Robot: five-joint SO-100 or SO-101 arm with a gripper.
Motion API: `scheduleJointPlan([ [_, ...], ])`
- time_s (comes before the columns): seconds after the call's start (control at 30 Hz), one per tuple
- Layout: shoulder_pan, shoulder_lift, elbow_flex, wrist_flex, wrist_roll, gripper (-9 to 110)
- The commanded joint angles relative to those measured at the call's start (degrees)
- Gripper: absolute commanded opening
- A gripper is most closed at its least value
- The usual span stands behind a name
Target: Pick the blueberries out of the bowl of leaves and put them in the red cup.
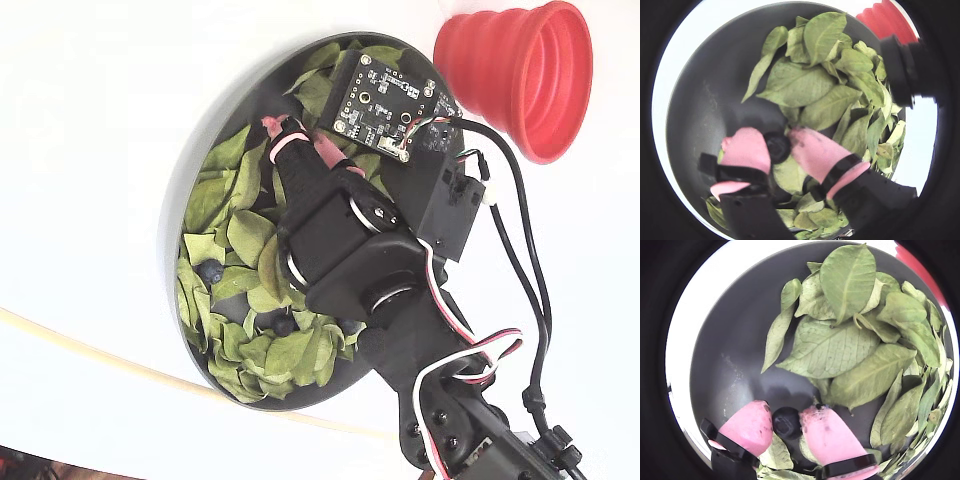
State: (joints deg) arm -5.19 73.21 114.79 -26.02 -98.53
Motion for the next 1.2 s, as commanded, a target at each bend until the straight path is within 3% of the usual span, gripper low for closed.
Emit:
scheduleJointPlan([
  [0.0,-0.35,7.12,0.00,0.09,0.44,10],
  [1.17,4.22,19.95,3.43,8.70,-0.35,10],
])
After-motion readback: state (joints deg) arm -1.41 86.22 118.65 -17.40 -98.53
